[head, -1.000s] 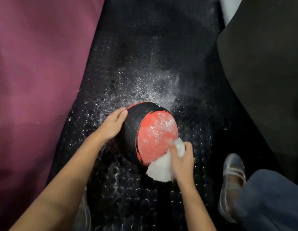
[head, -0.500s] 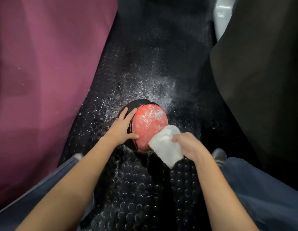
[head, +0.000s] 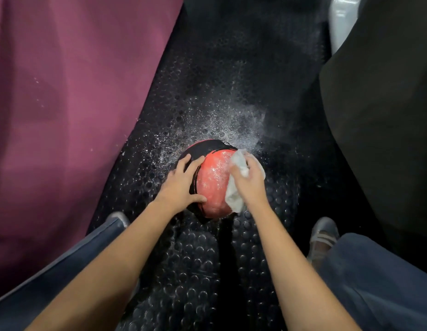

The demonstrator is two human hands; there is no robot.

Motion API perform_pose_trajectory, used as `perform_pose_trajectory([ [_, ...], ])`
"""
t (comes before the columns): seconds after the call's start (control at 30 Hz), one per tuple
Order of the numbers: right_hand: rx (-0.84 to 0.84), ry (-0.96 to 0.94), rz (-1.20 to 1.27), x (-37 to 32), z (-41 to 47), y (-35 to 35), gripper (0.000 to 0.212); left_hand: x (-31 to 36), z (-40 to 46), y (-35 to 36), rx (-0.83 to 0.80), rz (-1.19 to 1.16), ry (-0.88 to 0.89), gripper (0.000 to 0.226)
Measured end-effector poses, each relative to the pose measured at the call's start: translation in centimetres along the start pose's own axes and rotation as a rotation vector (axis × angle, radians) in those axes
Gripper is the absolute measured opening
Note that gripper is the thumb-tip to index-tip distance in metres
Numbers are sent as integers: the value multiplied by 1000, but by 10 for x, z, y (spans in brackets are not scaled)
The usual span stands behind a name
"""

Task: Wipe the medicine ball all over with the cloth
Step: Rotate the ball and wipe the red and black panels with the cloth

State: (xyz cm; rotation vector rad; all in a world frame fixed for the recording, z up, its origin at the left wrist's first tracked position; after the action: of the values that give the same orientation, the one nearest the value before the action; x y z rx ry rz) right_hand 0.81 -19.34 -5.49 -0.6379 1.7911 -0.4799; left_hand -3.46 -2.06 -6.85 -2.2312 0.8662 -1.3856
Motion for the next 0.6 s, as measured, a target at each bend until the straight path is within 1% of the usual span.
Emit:
perform_pose_trajectory([
  [0.03,4,-16,-38,4,-1,8,54,1,-1,-1,-7,20,-4,107],
  [0.1,53,-62,-122,8,-5,13,55,4,0,-6,-28,75,-1,106],
  [0.23,132,-102,-245,16,1,1,45,15,7,-19,-110,244,59,104],
  [0.33,91,-102,-239,17,13,-8,36,19,11,-18,-147,281,60,100],
  [0.37,72,-87,-204,19,17,-10,32,20,13,-17,-144,271,46,95],
  [0.43,26,20,-51,22,19,-18,28,26,16,-15,-114,244,20,85],
  [0.53,-36,241,262,32,16,-30,35,33,22,-14,-92,201,-6,74],
  [0.6,-47,293,315,31,13,-40,34,35,23,-12,-99,179,-12,73],
])
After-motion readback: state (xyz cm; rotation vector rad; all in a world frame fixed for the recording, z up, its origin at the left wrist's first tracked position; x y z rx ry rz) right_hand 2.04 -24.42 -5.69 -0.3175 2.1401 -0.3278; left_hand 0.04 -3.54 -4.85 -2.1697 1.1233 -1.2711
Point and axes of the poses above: each hand's wrist, its own z-axis towards the middle knuckle, its own y-axis out of the palm, x = y × z, the point moved 7 cm from there along z, towards the middle knuckle, and after that the axes turned 15 degrees about -z, right-handed, at the moved point
